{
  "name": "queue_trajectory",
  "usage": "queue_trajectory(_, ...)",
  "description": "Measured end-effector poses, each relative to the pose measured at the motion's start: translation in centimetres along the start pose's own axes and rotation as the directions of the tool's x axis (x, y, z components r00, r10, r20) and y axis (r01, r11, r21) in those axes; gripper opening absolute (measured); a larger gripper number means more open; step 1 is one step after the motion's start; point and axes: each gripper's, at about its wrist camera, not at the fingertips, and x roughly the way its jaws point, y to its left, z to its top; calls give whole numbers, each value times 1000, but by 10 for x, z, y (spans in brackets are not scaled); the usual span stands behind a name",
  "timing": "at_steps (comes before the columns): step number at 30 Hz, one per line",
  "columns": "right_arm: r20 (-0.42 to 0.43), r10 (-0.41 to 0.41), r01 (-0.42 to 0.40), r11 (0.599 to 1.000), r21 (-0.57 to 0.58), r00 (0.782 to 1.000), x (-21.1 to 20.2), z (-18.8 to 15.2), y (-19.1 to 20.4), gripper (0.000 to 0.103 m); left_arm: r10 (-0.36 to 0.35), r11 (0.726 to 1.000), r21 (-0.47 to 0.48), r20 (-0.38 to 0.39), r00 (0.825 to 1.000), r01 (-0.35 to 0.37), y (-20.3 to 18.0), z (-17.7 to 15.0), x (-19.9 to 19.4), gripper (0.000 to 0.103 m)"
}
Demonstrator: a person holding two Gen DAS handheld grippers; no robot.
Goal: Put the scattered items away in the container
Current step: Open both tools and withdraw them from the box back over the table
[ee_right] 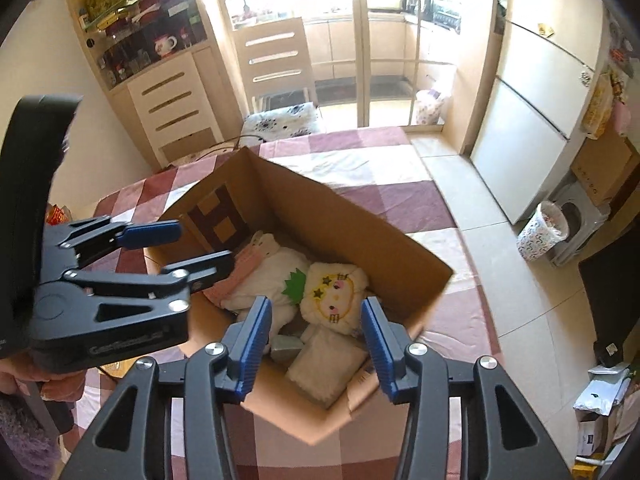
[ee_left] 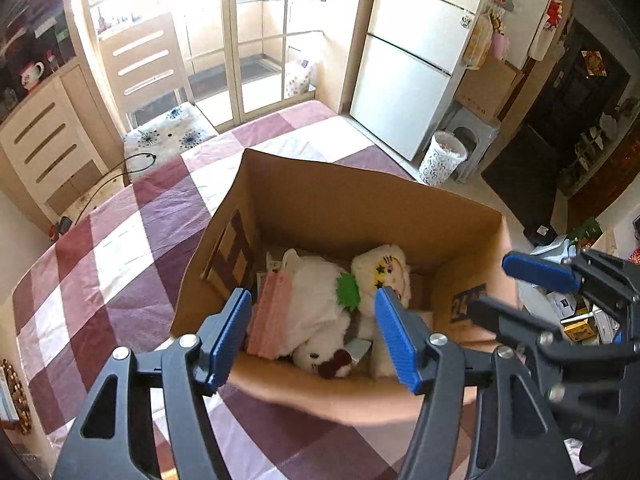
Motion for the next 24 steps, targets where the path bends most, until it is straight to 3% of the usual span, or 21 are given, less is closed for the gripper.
queue_trajectory(5,4,-5,5,1000,26,1000,-14,-10,-3,48,51,999,8,9,999,-51,-8,-19,-21,68)
queue_trajectory(24,-38,44,-43,999,13,998,-49,-70,27,49,77,996,-42,-38,996,-79,-21,-109,-61,77)
